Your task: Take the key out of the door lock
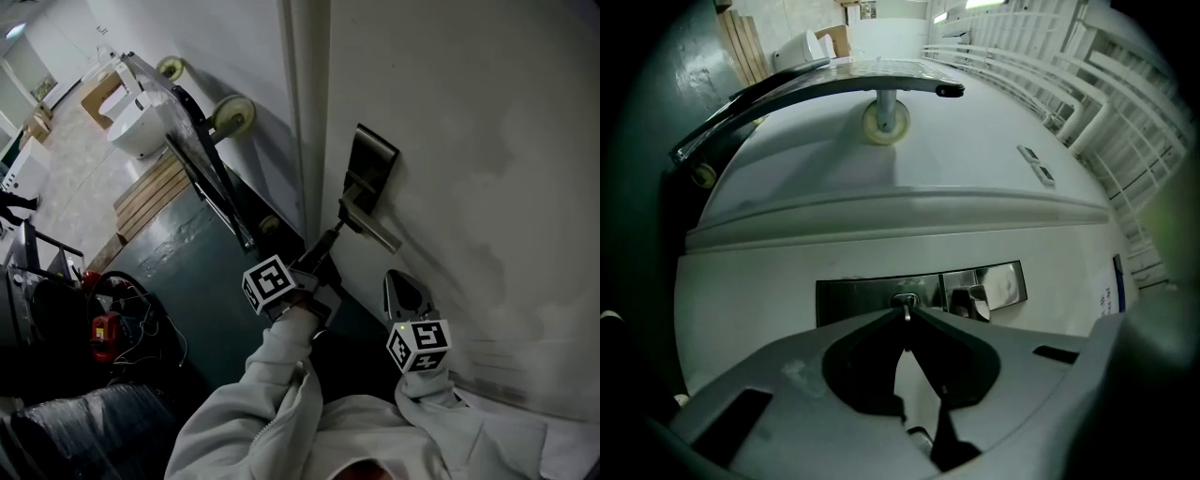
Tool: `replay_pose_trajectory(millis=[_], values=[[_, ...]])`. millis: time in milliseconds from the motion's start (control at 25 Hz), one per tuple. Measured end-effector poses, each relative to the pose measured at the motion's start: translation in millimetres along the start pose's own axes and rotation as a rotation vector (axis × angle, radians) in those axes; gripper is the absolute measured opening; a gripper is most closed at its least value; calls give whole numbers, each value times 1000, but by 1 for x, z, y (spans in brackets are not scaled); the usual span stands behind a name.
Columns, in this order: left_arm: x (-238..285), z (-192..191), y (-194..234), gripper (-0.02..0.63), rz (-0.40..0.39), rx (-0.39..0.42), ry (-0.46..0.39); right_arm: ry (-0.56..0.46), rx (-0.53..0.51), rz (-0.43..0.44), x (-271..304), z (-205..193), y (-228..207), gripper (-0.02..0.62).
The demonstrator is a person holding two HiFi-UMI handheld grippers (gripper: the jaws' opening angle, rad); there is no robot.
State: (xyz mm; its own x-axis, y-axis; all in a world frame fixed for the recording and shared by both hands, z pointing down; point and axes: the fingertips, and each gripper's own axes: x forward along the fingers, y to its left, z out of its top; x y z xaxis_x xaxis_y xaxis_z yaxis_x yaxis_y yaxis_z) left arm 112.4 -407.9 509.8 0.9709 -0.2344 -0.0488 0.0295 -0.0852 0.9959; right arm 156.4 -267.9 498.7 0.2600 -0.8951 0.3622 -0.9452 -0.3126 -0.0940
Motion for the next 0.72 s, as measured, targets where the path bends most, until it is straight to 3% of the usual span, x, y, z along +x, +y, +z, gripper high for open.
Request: replay_pose_trajectory(millis=[280, 720], values=[[-21, 1, 6, 26, 23, 56, -14, -4, 5, 3, -3, 1, -3, 52], [-62, 21, -5, 26, 108, 399, -32, -15, 4, 18, -5, 5, -2, 52]])
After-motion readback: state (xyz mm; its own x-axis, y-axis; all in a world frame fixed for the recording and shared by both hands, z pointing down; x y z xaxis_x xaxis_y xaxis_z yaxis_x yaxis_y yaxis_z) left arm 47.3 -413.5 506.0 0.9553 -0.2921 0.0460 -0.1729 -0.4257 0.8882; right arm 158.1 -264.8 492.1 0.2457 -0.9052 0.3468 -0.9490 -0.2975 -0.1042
